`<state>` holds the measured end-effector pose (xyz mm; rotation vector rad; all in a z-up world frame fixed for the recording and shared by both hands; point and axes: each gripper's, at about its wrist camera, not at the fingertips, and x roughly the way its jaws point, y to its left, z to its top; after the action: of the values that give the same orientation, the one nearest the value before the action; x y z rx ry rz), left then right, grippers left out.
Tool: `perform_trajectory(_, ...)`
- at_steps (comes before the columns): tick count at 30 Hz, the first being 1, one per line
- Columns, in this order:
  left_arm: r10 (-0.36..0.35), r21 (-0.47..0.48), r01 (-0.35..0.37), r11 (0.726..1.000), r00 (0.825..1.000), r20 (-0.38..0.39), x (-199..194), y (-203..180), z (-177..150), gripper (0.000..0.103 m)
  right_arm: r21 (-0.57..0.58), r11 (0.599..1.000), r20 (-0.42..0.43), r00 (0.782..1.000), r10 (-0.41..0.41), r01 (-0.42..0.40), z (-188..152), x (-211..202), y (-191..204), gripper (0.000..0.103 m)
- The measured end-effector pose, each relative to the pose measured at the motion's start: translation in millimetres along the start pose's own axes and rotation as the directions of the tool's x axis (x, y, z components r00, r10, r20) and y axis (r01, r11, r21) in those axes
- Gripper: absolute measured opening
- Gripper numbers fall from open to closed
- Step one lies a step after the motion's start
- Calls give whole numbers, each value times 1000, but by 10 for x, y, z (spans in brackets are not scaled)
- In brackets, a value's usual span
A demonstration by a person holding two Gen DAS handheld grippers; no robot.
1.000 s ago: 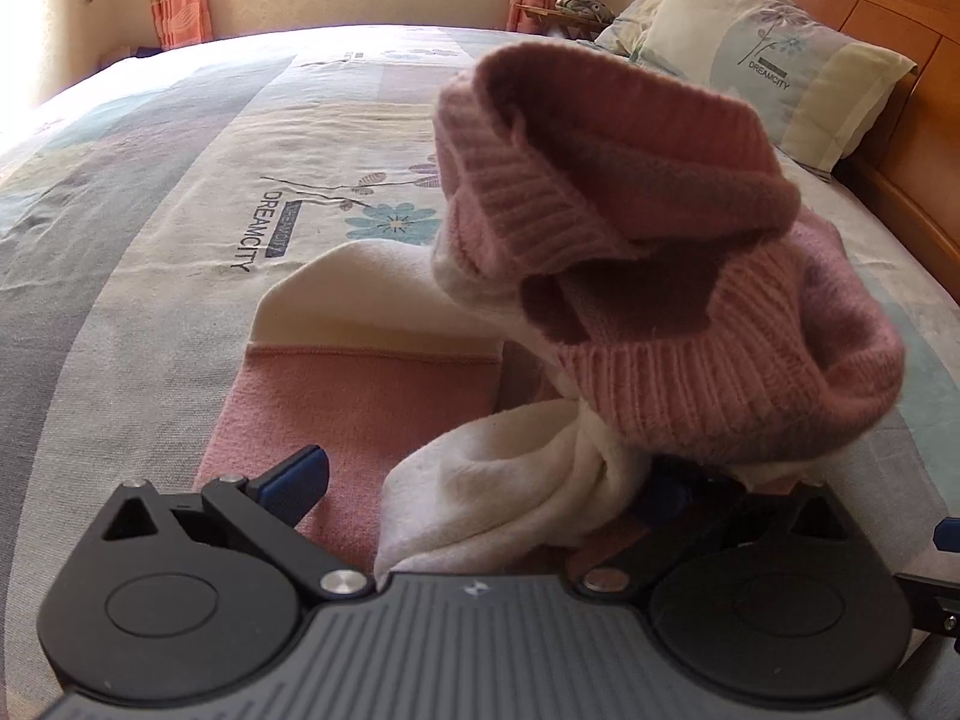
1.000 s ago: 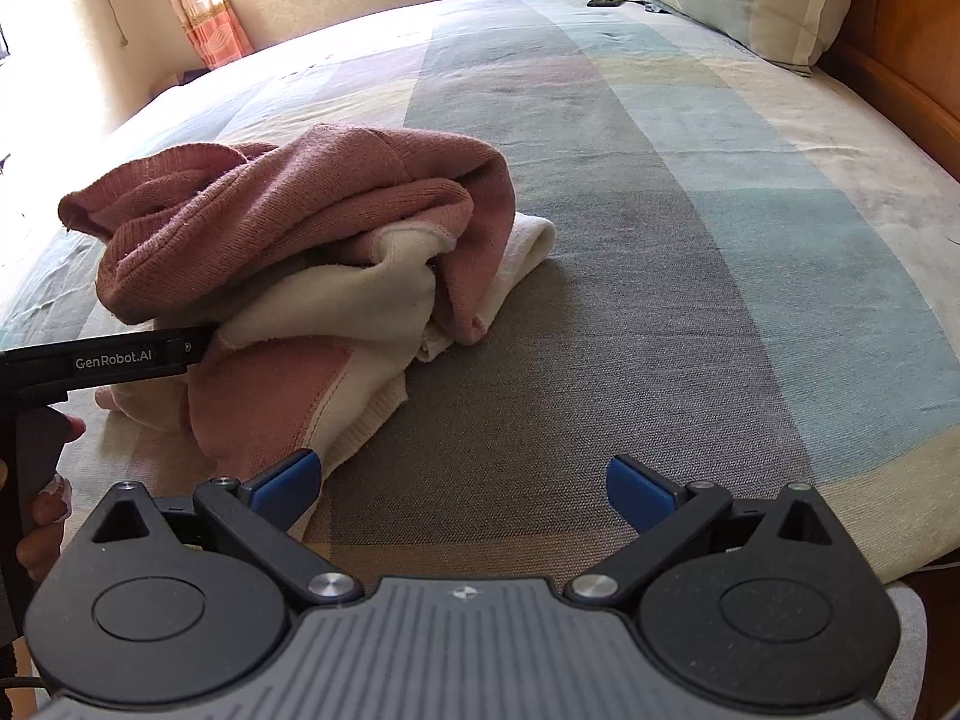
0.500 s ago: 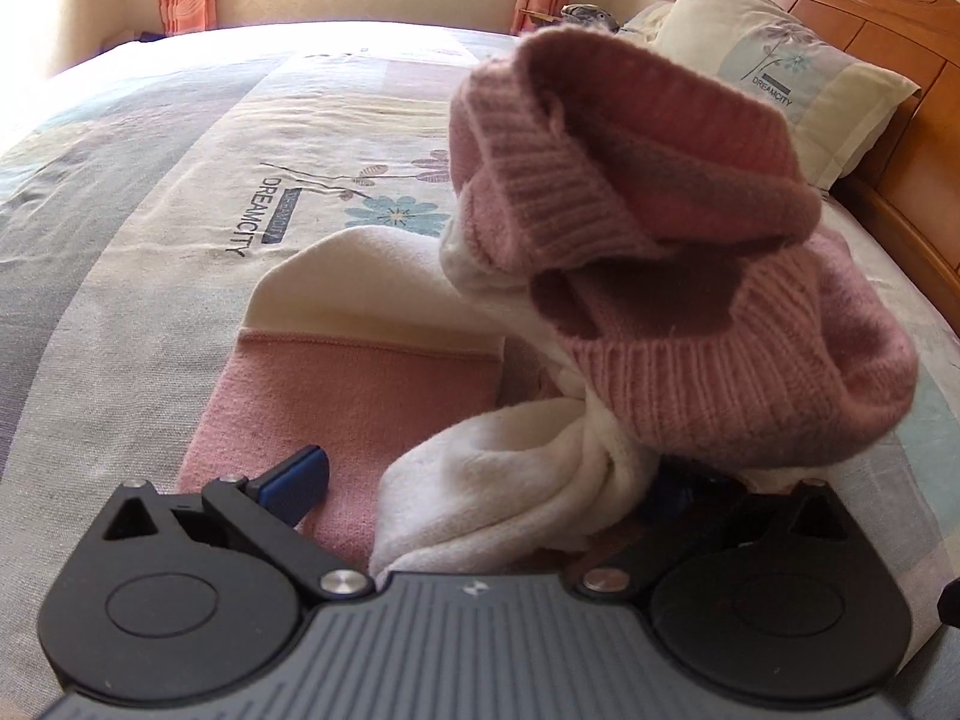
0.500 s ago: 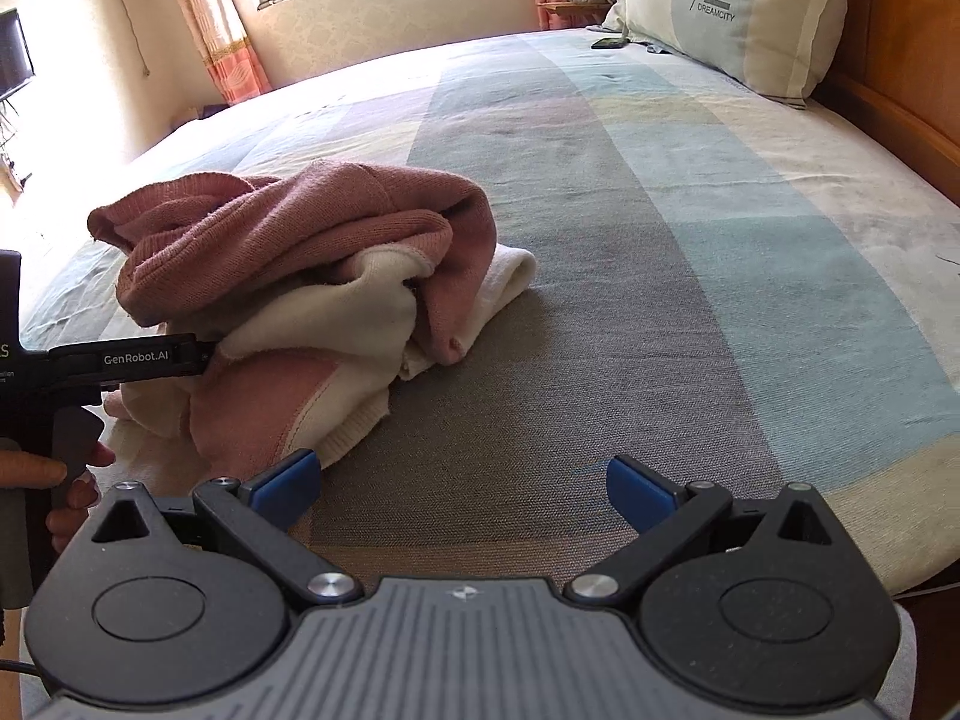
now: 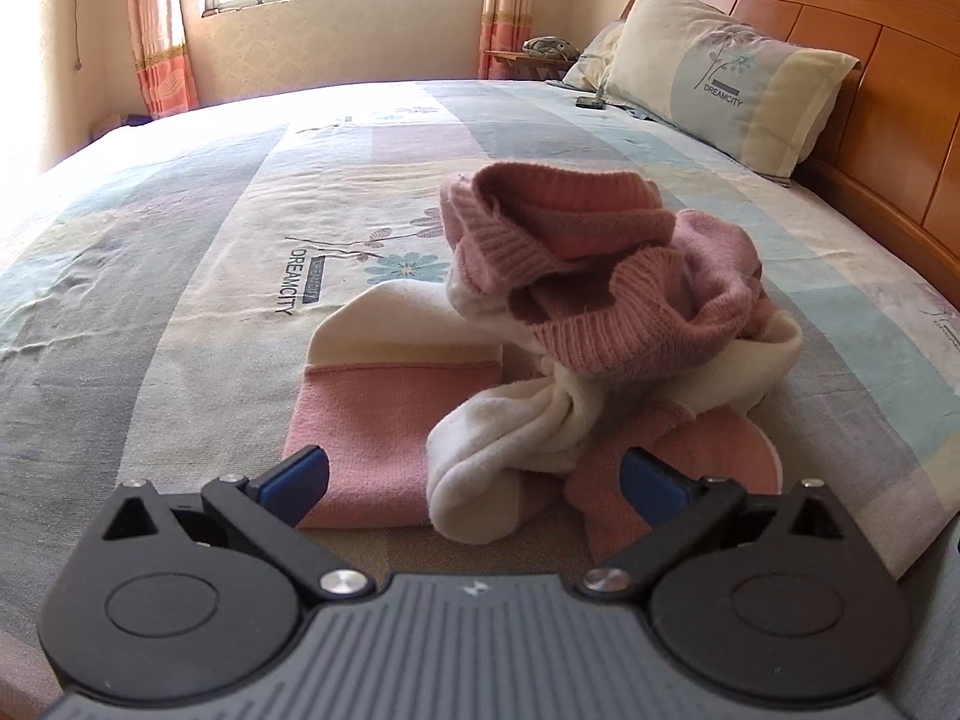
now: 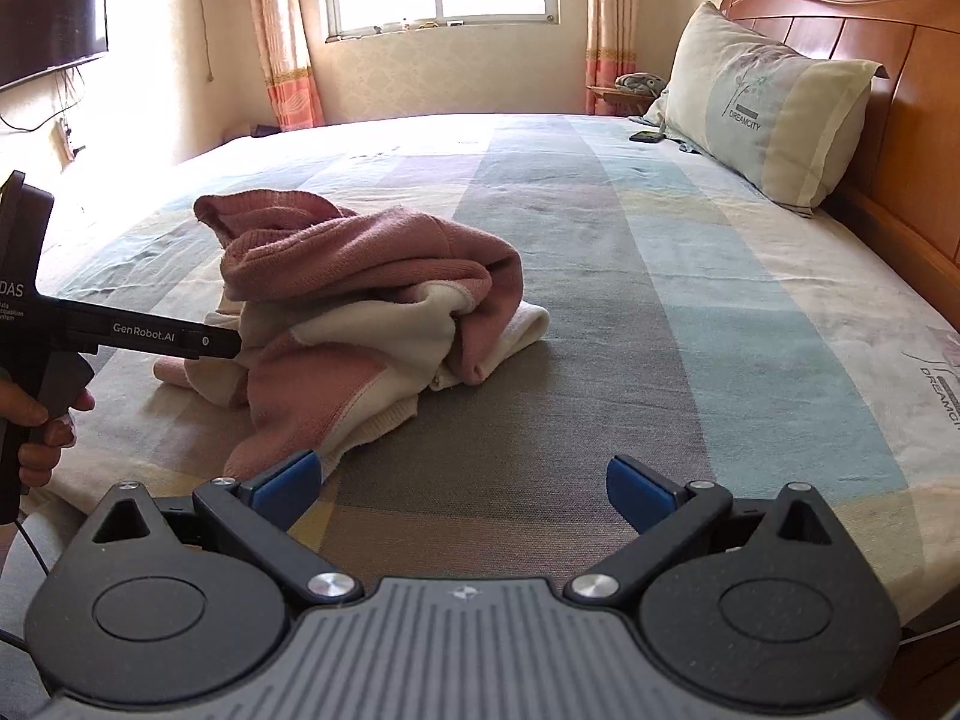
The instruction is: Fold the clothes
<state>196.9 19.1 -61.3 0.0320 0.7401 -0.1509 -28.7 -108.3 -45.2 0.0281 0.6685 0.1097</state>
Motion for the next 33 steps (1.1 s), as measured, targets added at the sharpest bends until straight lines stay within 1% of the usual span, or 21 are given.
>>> perform_trajectory(3,-3,-17,3,1000,1000,4,-39,55,16,102,-60,998,-3,1000,3,-3,78,51,99,103)
perform_trajectory(6,-7,-26,7,1000,1000,-9,48,69,41,102,-106,994,-17,1000,15,-17,155,195,169,103)
perform_trajectory(11,-5,23,6,1000,999,-41,338,73,197,102,-169,984,-33,998,49,-54,377,621,182,103)
perform_trajectory(15,-69,80,72,994,996,-48,504,103,377,102,-237,969,-40,997,66,-74,657,1081,169,103)
perform_trajectory(17,-116,115,124,986,991,-71,603,129,467,102,-275,957,-44,995,85,-94,799,1319,183,103)
perform_trajectory(18,-137,128,147,981,987,-84,658,143,513,102,-293,949,-51,993,108,-118,856,1438,202,103)
perform_trajectory(20,-157,125,171,977,981,-114,801,184,615,103,-326,931,-72,987,146,-162,959,1664,243,103)
perform_trajectory(21,-167,122,183,976,978,-127,872,207,671,103,-340,925,-81,985,149,-168,994,1739,263,103)
perform_trajectory(23,-177,105,193,976,974,-141,1014,263,820,103,-373,914,-97,986,133,-160,1099,1878,301,103)
perform_trajectory(25,-155,99,172,980,975,-161,1147,292,999,102,-395,907,-120,987,106,-146,1232,2015,340,103)
perform_trajectory(26,-149,99,168,981,974,-169,1199,302,1081,102,-398,908,-153,985,75,-131,1281,2096,352,103)
perform_trajectory(28,-149,98,171,980,968,-202,1251,309,1210,102,-388,915,-212,977,29,-111,1356,2214,378,103)
perform_trajectory(30,-144,101,172,980,961,-238,1240,332,1315,102,-374,922,-258,966,0,-100,1413,2251,418,103)
perform_trajectory(33,-135,107,172,979,948,-290,1142,401,1436,102,-322,941,-329,944,-12,-101,1552,2212,450,103)
